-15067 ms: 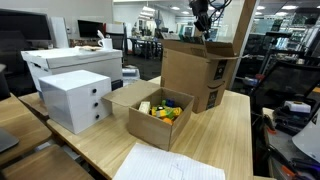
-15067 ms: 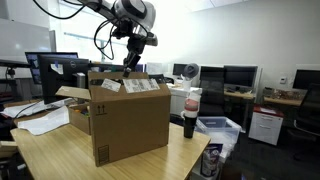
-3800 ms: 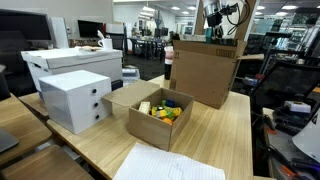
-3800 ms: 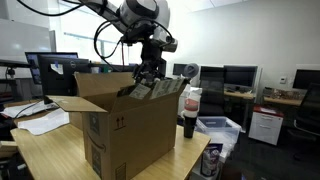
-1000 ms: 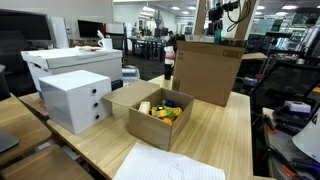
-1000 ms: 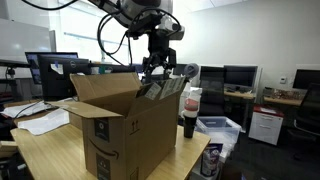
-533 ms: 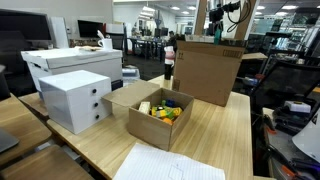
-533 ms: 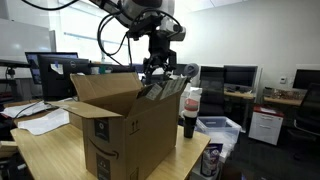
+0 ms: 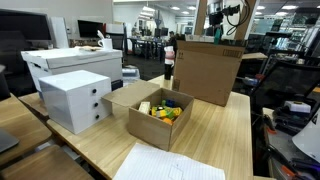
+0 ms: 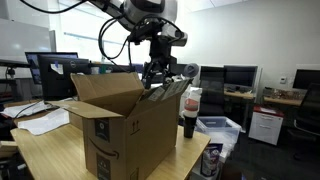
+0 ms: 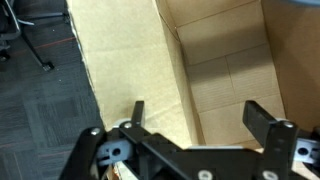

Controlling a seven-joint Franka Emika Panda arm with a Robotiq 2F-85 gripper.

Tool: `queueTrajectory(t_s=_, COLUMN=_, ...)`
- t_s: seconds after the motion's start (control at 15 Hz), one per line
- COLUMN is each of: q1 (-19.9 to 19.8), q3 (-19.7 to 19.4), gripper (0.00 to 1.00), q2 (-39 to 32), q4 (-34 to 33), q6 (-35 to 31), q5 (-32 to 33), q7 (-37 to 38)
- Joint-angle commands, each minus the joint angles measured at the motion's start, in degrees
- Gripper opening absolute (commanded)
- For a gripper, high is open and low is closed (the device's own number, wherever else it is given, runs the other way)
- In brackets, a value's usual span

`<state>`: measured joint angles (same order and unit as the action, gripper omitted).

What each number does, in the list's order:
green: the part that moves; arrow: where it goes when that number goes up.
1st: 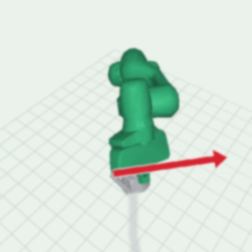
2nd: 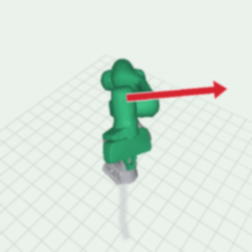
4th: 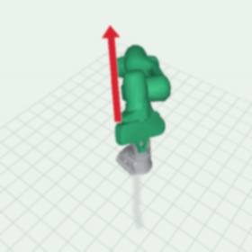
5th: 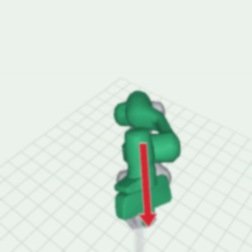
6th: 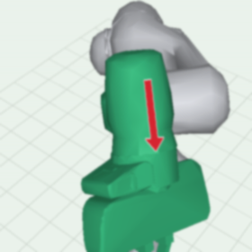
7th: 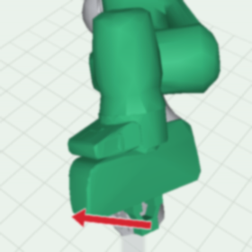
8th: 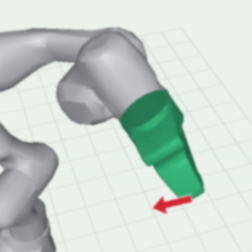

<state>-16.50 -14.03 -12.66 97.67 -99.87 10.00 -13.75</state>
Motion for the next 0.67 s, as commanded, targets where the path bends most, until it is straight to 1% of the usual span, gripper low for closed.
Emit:
queueTrajectory(t_s=0.0, q1=-1.4, q3=0.2, gripper=1.00, q2=-0.8, q4=0.7, q6=-1.7, q5=-3.2, q7=-2.9)
queueTrajectory(t_s=0.6, q1=-2.6, q3=0.4, gripper=1.00, q2=-2.4, q4=0.5, q6=-2.1, q5=-6.2, q7=-4.9)
